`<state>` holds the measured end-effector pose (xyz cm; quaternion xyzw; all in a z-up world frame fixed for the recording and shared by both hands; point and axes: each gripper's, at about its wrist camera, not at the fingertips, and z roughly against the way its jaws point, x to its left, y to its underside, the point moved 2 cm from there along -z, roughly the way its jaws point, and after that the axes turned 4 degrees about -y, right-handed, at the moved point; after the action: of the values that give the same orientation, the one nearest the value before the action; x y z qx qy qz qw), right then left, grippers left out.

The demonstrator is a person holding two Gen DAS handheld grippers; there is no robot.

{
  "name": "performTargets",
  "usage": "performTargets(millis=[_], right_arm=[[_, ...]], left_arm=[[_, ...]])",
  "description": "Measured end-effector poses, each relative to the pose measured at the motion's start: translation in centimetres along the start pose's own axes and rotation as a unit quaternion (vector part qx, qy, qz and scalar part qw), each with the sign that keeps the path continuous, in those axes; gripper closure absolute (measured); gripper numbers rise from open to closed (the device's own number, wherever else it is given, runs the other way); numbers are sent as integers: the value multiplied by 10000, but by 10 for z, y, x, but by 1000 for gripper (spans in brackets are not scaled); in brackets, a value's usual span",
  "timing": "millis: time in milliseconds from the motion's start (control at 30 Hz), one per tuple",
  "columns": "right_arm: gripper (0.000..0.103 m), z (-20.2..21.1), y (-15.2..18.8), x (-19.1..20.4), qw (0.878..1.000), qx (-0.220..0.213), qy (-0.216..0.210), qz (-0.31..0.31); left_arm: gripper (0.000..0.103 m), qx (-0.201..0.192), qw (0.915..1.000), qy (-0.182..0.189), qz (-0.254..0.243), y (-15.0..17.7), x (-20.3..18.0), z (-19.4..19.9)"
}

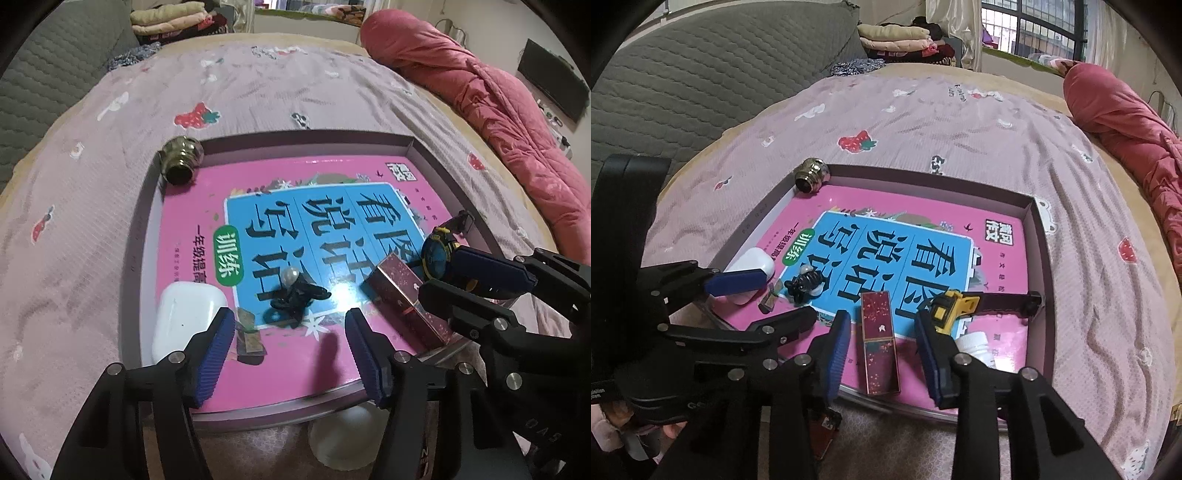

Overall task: Organize rigid objects
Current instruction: 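Open the left tool releasing the black clip while the right tool sets the box upright, then withdraw both open tools up and away from the tray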

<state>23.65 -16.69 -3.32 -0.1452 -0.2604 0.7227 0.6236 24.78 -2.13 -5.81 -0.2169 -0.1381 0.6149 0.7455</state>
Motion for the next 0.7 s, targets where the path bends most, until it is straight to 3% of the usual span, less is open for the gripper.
performTargets(millis=[167, 700], right_arm=[[56, 8, -3, -2, 9999, -104, 70, -27], [54, 32, -3, 0, 9995, -279, 127, -70]], left_arm=[[31, -86, 9999, 17, 67, -2, 4, 9], [25, -491, 9987, 93, 95, -6, 7, 50]])
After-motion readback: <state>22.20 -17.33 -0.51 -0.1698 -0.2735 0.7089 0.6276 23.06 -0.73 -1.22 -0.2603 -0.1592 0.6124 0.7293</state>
